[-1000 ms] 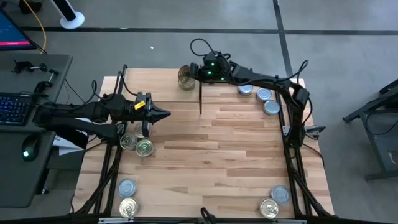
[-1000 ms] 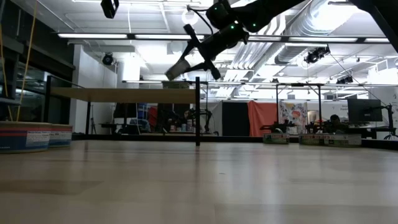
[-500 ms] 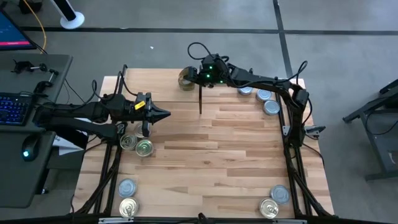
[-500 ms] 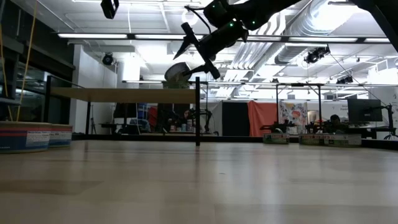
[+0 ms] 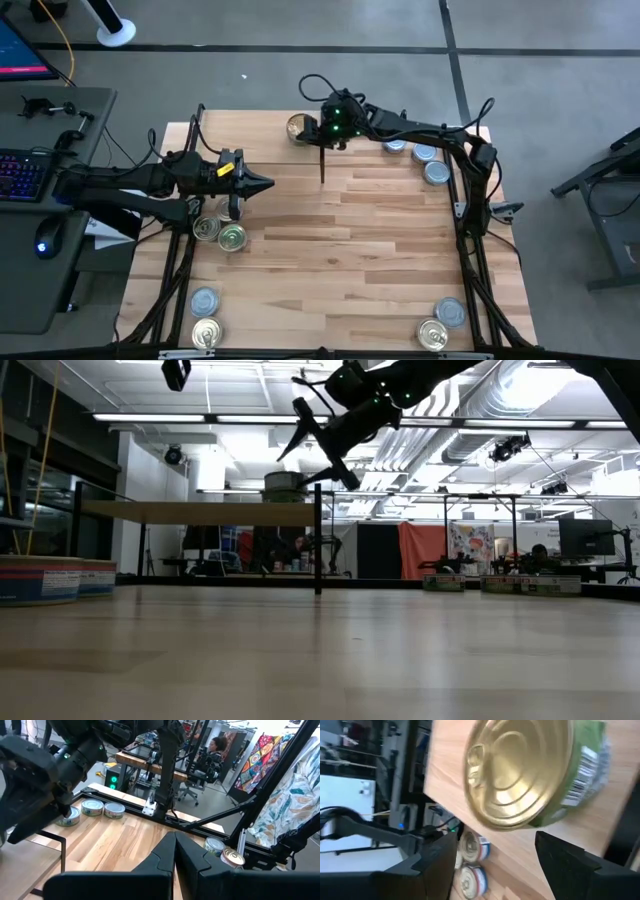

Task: Stack canned seafood by type on shelf
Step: Stack the green tuna can on top of the other green tuna can on the shelf, then put the green-white tuna can on the shelf

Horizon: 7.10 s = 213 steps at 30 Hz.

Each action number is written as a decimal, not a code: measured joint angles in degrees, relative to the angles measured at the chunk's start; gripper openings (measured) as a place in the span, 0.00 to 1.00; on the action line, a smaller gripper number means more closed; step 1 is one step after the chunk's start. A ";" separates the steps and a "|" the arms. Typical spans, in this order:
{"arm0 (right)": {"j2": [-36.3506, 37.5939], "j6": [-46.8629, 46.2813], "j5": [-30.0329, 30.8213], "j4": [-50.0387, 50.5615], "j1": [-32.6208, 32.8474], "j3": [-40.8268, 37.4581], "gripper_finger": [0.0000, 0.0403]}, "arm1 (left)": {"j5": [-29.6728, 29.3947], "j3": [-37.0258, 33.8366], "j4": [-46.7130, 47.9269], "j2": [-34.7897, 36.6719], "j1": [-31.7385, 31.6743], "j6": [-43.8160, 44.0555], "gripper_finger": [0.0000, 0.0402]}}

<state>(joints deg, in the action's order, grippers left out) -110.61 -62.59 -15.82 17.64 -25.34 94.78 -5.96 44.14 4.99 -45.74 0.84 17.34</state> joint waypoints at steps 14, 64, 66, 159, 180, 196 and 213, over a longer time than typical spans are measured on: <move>0.44 2.11 -2.14 -1.96 -0.90 0.04 0.64 | 0.00 0.00 0.37 0.00 0.00 -0.46 0.00; 30.23 -8.68 50.57 32.04 -10.25 -57.42 0.01 | 5.25 -0.05 -5.25 -8.37 -4.59 -2.47 0.00; 28.61 -7.85 50.23 31.04 -10.53 -57.42 0.01 | 5.25 -0.04 -5.25 -8.37 -4.59 -2.43 0.00; 10.60 50.20 15.36 -14.44 32.60 -35.75 0.00 | 2.23 -0.44 -8.71 -52.48 7.06 -16.96 0.00; 10.47 56.07 14.08 -19.51 31.71 -35.89 0.00 | 1.17 -0.32 -12.88 -52.76 7.06 -15.98 0.00; 10.94 55.56 15.48 -20.16 29.81 -35.93 0.00 | 0.67 -0.15 -16.18 -59.53 8.02 -11.54 0.00; 24.20 26.60 12.56 -9.19 31.29 -35.57 0.23 | 11.33 -0.69 5.56 -48.59 1.99 -17.78 0.00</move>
<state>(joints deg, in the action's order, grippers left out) -86.41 -35.99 -3.26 8.46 5.94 59.22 5.37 43.45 10.55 -94.33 2.83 -0.43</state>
